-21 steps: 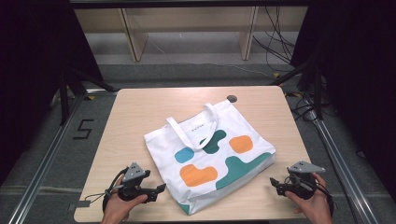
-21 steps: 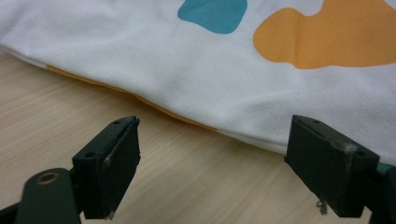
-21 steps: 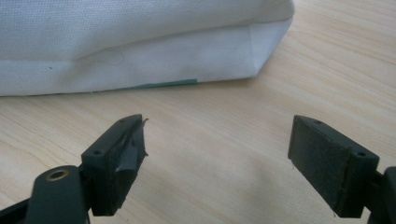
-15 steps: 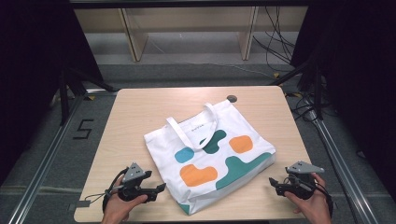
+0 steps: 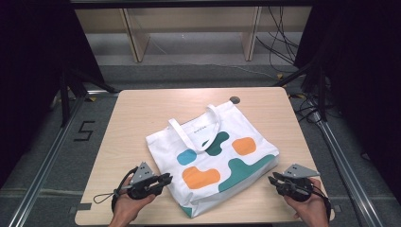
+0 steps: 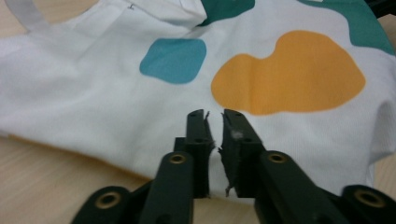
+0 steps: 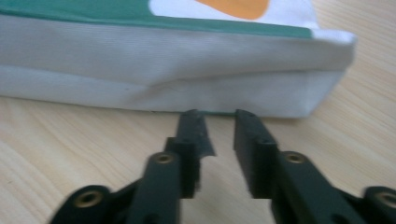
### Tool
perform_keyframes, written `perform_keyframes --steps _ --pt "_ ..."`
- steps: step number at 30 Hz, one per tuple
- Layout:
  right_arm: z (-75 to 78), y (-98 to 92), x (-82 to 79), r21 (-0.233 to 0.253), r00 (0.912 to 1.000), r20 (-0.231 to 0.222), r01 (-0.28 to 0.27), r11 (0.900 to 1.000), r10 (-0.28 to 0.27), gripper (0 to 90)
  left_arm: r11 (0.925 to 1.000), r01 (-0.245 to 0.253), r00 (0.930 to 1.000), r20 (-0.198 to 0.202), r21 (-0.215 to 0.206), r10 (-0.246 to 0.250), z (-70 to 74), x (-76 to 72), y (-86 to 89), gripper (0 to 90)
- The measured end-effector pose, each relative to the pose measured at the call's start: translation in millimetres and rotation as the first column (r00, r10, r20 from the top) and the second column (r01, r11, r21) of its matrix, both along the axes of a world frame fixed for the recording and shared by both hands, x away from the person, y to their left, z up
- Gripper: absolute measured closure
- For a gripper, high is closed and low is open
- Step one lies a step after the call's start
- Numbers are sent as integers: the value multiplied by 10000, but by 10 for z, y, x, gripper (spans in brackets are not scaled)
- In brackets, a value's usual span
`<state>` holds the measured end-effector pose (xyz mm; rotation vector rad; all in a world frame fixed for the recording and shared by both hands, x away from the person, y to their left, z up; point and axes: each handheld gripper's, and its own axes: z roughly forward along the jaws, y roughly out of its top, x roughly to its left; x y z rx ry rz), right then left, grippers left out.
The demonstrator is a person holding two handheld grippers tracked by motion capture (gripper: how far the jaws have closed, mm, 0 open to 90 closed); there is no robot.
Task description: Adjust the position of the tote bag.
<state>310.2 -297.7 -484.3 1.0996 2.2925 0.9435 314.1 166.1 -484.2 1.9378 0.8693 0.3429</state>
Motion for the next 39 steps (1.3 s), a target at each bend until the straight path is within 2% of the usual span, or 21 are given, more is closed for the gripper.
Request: perform_keyframes --steps 1,5,6,7,8,9,11,12,13,15,17,18,20,25,26,29,30,31,34,37,39 --pt "-5 50 3 -109 9999 -10 -133 9999 133 851 10000 78 10000 31 0 -78 12 18 -26 876" --pt "-38 82 55 -336 9993 -43 -366 9988 365 888 9994 343 9994 9 28 -343 2 101 -136 894" --pt "-55 101 88 -349 9991 -214 -360 9987 353 894 9984 518 9986 -128 210 -516 -12 117 -156 895" --pt "-55 101 88 -349 9991 -214 -360 9987 353 894 9977 653 9977 -197 187 -649 -44 125 -187 895" --pt "-62 119 88 -307 9984 -528 -241 9992 225 895 9974 705 9970 -342 171 -699 -70 118 -223 895" --pt "-77 126 138 -408 9988 -324 -376 9985 363 895 9965 826 9951 -556 143 -817 -99 107 -252 895" --pt "-79 130 161 -462 9986 -325 -429 9980 414 895 9925 1143 9911 -730 436 -1109 -130 82 -298 895" --pt "-82 145 177 -433 9984 -394 -415 9982 398 895 9932 1127 9909 -775 290 -1102 -145 60 -342 895" --pt "-94 150 209 -550 9984 -282 -513 9972 498 895 9904 1314 9886 -791 420 -1278 -148 64 -360 895" --pt "-111 171 267 -493 9980 -467 -440 9978 417 895 9894 1381 9876 -809 444 -1342 -152 62 -396 895" --pt "-130 184 345 -451 9975 -510 -506 9977 482 895 9863 1505 9859 -840 680 -1447 -159 58 -422 896" --pt "-123 190 384 -455 9970 -585 -539 9975 512 897 9859 1592 9839 -905 509 -1542 -169 47 -452 896" --pt "-133 206 459 -659 9979 -341 -565 9962 543 897 9831 1783 9792 -1054 413 -1732 -180 33 -507 896" --pt "-146 214 647 -726 9989 -295 -380 9966 359 897 9691 2368 9668 -1151 685 -2281 -204 13 -704 896" --pt "-144 218 692 -725 9991 -322 -311 9969 288 898 9697 2369 9660 -1210 596 -2285 -207 6 -742 896" --pt "-147 228 845 -701 9993 -328 -185 9974 163 898 9603 2713 9571 -1236 648 -2620 -211 13 -890 896" --pt "-164 237 911 -696 9998 -162 -100 9975 89 898 9553 2880 9527 -1214 672 -2787 -210 17 -944 895" --pt "-172 246 971 -712 9999 -145 -16 9975 5 898 9525 2912 9526 -1186 888 -2802 -205 20 -993 895" --pt "-193 283 1150 -763 9999 -10 126 9970 -127 898 9421 3235 9426 -1170 879 -3127 -199 20 -1156 895" --pt "-191 310 1337 -768 9998 15 203 9968 -202 898 9370 3372 9377 -1215 913 -3256 -206 19 -1278 895" --pt "-200 315 1432 -709 9996 194 229 9972 -216 897 9306 3470 9355 -1129 1164 -3347 -213 29 -1350 895"
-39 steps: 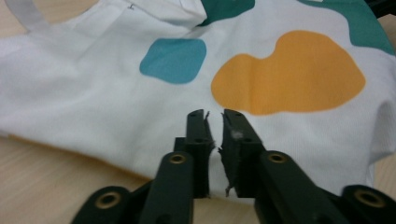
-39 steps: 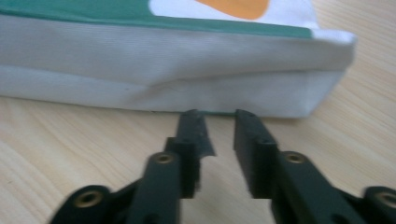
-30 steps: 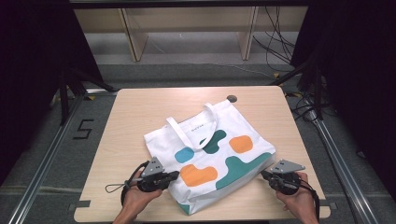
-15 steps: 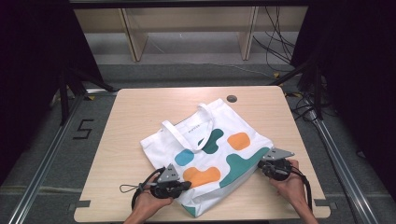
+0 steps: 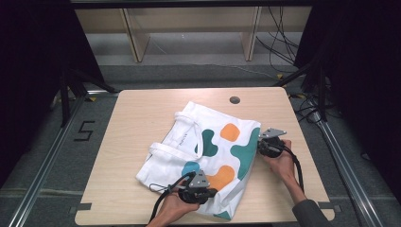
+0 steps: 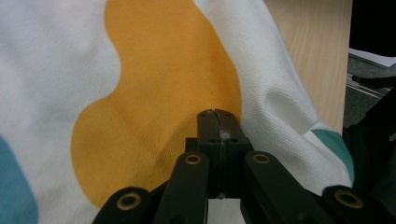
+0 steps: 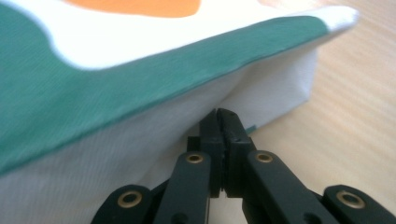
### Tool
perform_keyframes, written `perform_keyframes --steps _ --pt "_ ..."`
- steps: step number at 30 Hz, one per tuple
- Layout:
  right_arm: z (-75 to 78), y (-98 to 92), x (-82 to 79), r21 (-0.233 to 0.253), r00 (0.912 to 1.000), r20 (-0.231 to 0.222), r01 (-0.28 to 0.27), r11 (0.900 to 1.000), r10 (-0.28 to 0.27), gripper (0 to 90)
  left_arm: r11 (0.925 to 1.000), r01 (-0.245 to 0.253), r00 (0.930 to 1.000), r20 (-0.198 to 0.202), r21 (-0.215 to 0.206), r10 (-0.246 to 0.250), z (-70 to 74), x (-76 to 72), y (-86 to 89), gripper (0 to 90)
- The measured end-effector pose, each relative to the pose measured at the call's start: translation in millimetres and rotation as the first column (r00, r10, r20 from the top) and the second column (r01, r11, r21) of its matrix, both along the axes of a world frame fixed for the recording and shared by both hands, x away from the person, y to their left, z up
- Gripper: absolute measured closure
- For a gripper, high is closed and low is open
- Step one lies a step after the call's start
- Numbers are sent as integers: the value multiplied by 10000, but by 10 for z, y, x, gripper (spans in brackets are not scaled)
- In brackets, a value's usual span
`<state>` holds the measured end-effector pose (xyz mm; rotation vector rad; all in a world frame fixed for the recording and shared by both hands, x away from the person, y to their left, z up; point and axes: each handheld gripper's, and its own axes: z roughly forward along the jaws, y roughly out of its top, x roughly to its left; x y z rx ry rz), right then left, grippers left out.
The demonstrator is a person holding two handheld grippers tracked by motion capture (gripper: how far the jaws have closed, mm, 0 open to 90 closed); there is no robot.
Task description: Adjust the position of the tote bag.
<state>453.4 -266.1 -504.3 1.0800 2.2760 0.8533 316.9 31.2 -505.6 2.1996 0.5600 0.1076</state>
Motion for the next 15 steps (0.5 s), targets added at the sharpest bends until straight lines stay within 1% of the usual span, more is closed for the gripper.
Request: perform_keyframes --steps 1,2,3,4,5,6,7,8,9,10,11,12,13,14,15 --pt "-7 0 39 51 10000 2 -32 10000 32 896 10000 -33 10000 -86 -91 33 -13 -7 -41 895" --pt "-1 -3 53 107 9999 -14 160 9998 -160 891 10000 0 10000 12 -26 0 -17 -2 -66 895" --pt "12 -20 53 171 9997 -47 246 9996 -245 885 10000 25 10000 -27 -50 -25 -20 -1 -83 895" --pt "40 -49 43 273 9996 88 265 9993 -268 875 10000 -17 10000 -1 -82 17 -21 -1 -90 894" --pt "85 -84 25 270 9992 298 250 9993 -258 866 10000 -19 10000 -3 -91 19 -24 0 -91 894" --pt "155 -122 -32 405 9986 374 352 9986 -367 856 10000 -23 10000 0 -56 23 -28 5 -88 893" --pt "200 -141 -80 588 9987 297 403 9975 -421 853 9999 -58 9999 -89 -118 57 -34 1 -93 893" --pt "241 -175 -140 667 9986 468 221 9975 -253 853 9998 -127 9999 -42 -134 126 -42 6 -102 893" --pt "297 -193 -249 800 9991 386 130 9967 -162 853 9999 -132 9999 -16 -61 132 -42 10 -108 893" --pt "323 -207 -306 777 9988 496 -63 9970 25 855 9999 -126 9999 -37 -77 125 -42 10 -129 894" --pt "358 -212 -396 897 9991 425 -81 9959 43 858 9999 -147 9999 -7 -69 147 -40 12 -150 894" --pt "387 -211 -491 1062 9997 244 -86 9943 61 860 9999 -144 9999 9 15 144 -34 17 -174 894" --pt "404 -224 -564 975 9989 441 -217 9950 175 860 9998 -101 9999 110 161 100 -36 33 -206 894" --pt "416 -232 -668 1065 9995 269 -184 9941 156 861 9996 -46 9999 149 269 42 -37 44 -224 894" --pt "410 -243 -719 1041 9995 222 -226 9943 204 861 9996 -76 9999 69 256 74 -40 45 -265 894"
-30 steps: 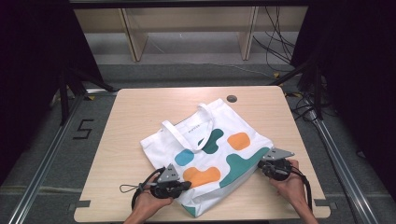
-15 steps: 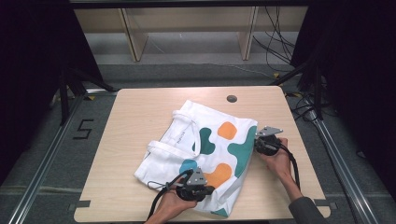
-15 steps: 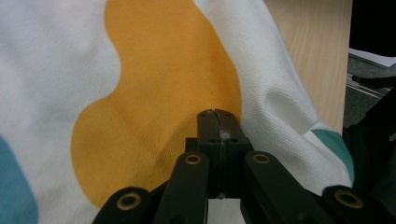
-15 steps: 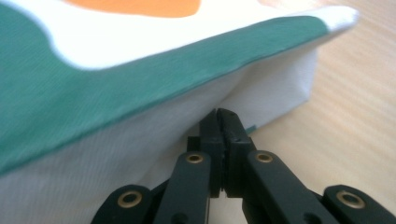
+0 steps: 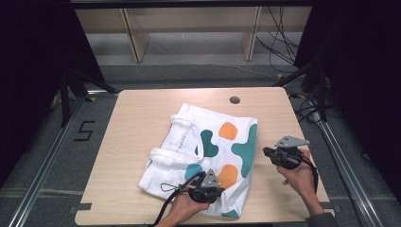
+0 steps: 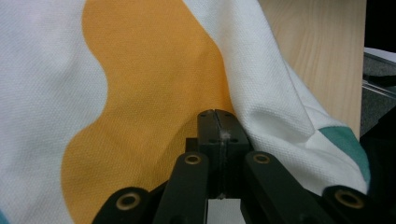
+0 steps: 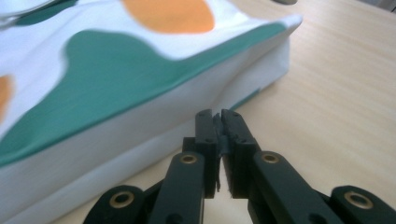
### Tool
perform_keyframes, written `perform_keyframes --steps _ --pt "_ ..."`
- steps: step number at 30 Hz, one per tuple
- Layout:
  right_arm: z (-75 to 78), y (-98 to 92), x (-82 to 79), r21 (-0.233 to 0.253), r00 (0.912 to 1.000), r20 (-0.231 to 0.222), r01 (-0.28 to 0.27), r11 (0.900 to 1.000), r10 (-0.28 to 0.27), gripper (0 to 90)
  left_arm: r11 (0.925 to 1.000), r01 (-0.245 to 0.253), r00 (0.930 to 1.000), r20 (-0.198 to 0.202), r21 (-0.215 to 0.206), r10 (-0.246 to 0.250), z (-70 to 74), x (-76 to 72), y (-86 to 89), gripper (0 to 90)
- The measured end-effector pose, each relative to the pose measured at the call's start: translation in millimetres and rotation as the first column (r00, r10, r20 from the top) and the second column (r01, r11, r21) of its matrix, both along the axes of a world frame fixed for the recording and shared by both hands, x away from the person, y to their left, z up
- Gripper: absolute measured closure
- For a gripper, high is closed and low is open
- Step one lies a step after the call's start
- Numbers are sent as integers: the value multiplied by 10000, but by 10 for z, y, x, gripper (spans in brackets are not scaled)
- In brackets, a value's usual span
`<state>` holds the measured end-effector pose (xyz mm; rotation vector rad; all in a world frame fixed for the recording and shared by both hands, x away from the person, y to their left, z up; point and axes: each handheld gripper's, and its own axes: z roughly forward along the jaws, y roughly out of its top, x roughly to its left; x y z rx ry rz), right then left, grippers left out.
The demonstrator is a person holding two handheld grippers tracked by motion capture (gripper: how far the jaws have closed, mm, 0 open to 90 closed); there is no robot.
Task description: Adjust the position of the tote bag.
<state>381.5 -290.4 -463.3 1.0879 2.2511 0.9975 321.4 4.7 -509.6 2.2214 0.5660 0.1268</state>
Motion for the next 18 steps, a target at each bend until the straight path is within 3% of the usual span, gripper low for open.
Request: perform_keyframes --steps 2,3,4,6,8,9,10,11,12,13,15,16,17,18 --pt "-35 -37 -122 -190 10000 -68 -63 9998 62 860 10000 45 10000 45 17 -45 -6 24 -93 894" --pt "-50 -52 -180 -212 9997 -217 -71 9997 67 860 10000 -16 9999 -117 -7 16 -8 33 -144 894" --pt "-59 -69 -234 -98 9990 -447 -33 9999 29 860 10000 -6 10000 -60 68 7 -7 57 -193 894" --pt "-49 -131 -308 -85 9989 -469 72 9999 -76 858 9999 18 9999 -155 116 -16 3 95 -302 893" --pt "-32 -201 -357 30 9993 -223 315 9995 -314 858 9999 18 9999 -169 172 -15 18 132 -431 893" --pt "-26 -237 -381 -15 9992 -185 362 9993 -362 857 9980 323 9995 -80 549 -319 43 176 -471 893" --pt "-31 -270 -397 -103 9994 -5 359 9993 -359 855 9997 -114 9995 -288 221 120 41 173 -554 890" --pt "-38 -272 -440 45 9983 -102 575 9983 -575 853 9964 328 9995 -69 776 -324 59 227 -587 889" --pt "-40 -306 -446 -66 9994 -1 346 9994 -346 849 9992 -123 9997 -217 372 131 40 228 -671 889" --pt "-41 -308 -480 -49 9991 -93 411 9991 -411 846 9985 32 9999 -125 549 -26 39 272 -713 888" --pt "-52 -298 -532 -55 9992 -234 309 9995 -310 839 9995 -188 9990 -412 256 199 29 337 -809 886" --pt "-46 -289 -559 -40 9991 -216 366 9993 -366 830 9993 -141 9987 -478 338 157 35 379 -837 881" --pt "-50 -261 -607 119 9966 -651 523 9986 -514 818 9994 -255 9981 -549 234 267 33 417 -882 878" --pt "-62 -279 -598 -118 9996 -183 229 9997 -232 797 9994 -278 9983 -506 225 289 33 438 -900 872"
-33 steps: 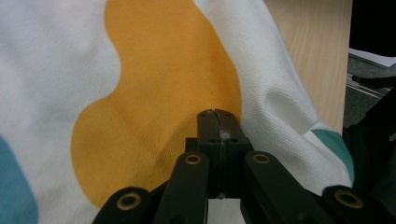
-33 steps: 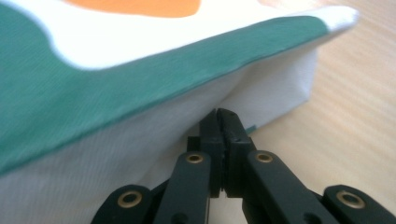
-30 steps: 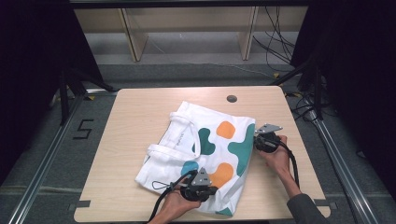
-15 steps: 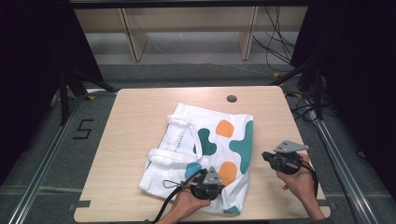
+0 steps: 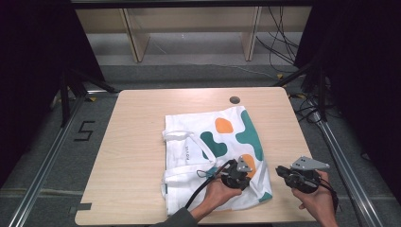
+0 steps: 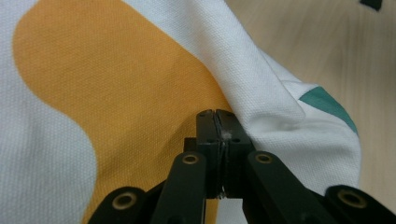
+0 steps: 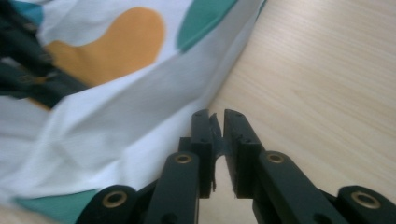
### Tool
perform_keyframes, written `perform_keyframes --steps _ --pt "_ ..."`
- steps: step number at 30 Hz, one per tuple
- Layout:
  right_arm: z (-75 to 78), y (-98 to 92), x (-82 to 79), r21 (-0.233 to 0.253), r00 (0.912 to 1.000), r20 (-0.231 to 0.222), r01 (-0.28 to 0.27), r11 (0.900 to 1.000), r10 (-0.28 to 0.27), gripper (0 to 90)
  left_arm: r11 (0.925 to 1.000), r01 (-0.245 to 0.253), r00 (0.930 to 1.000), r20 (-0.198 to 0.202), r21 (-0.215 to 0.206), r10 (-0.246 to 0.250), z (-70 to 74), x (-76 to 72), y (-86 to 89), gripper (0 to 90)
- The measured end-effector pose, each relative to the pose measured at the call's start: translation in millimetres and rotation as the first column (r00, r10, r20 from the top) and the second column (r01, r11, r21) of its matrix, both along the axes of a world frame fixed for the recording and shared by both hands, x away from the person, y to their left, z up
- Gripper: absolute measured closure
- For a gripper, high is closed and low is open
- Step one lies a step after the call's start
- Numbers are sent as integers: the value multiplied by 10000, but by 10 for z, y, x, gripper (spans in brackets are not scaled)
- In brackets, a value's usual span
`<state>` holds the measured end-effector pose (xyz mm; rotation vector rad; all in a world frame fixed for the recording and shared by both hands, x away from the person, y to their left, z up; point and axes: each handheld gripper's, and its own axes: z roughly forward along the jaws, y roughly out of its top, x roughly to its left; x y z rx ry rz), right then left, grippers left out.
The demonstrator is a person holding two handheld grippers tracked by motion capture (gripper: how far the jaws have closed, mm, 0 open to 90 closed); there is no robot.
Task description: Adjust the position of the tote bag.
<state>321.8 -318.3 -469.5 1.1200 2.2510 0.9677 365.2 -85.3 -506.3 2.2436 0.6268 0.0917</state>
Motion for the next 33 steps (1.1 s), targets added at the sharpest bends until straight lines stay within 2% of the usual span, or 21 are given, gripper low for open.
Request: perform_keyframes --steps 3,4,6,7,9,13,14,15,16,17,19,21,22,23,25,27,28,30,31,32,33 --pt "-16 46 -65 449 9986 -484 218 9988 -197 696 9988 -70 10000 -73 -482 67 58 36 36 755" --pt "-20 50 -85 308 9994 -265 219 9993 -210 672 9984 -99 10000 -2 -563 99 118 28 90 693" --pt "-15 94 -146 423 9987 -490 175 9990 -154 598 9966 -210 9991 340 -791 237 276 9 240 621" --pt "-11 149 -200 756 9948 -950 441 9962 -368 567 9943 -217 9988 410 -1042 261 371 -5 329 583" --pt "-24 194 -206 787 9958 -890 -134 9968 204 515 9871 -196 9981 552 -1590 288 556 -29 537 551" --pt "3 369 -264 962 9956 -916 -106 9953 195 403 9789 -870 9851 1306 -1849 1123 822 -53 1032 475" --pt "0 409 -271 972 9953 -956 -70 9952 164 378 9745 -1105 9822 1282 -1955 1371 847 -47 1159 470" --pt "-11 468 -291 1091 9916 -1287 57 9940 85 356 9742 -1262 9793 1331 -1872 1524 865 -30 1321 457" --pt "-43 495 -265 929 9920 -1202 -275 9953 386 330 9699 -1505 9771 1203 -1912 1754 864 -32 1413 438" --pt "-59 531 -263 1006 9915 -1280 -121 9949 250 313 9675 -1654 9749 1164 -1915 1897 858 -27 1538 426" --pt "-102 586 -246 607 9897 -1421 -97 9981 183 276 9578 -2131 9661 1043 -1929 2360 810 -22 1765 415" --pt "-151 634 -219 379 9873 -1590 61 9993 0 281 9488 -2558 9559 982 -1853 2768 738 -5 1962 404" --pt "-161 661 -218 259 9837 -1785 286 9993 -235 299 9487 -2654 9544 926 -1718 2838 696 8 2055 401" --pt "-174 678 -202 129 9797 -1983 325 9994 -293 340 9415 -2895 9487 793 -1724 3062 653 12 2126 394" --pt "-201 667 -164 -190 9846 -1739 131 9997 -162 471 9336 -3215 9415 518 -1584 3330 579 25 2258 371" --pt "-188 633 -152 -159 9846 -1750 6 9999 -34 564 9244 -3447 9351 270 -1631 3534 533 46 2368 357" --pt "-188 606 -142 -1 9845 -1746 -164 9999 161 616 9261 -3463 9353 215 -1500 3532 526 62 2429 352" --pt "-174 580 -141 5 9827 -1841 -209 9998 206 687 9066 -3849 9201 57 -1727 3917 517 84 2514 339" --pt "-179 548 -124 -160 9871 -1566 -365 9992 335 720 8987 -3991 9138 16 -1819 4061 514 93 2553 337" --pt "-166 528 -121 -163 9869 -1578 -377 9992 346 747 9020 -3996 9133 131 -1633 4070 523 101 2599 335" --pt "-164 508 -113 -250 9890 -1432 -422 9988 382 768 8870 -4232 9022 42 -1848 4313 519 104 2620 333"
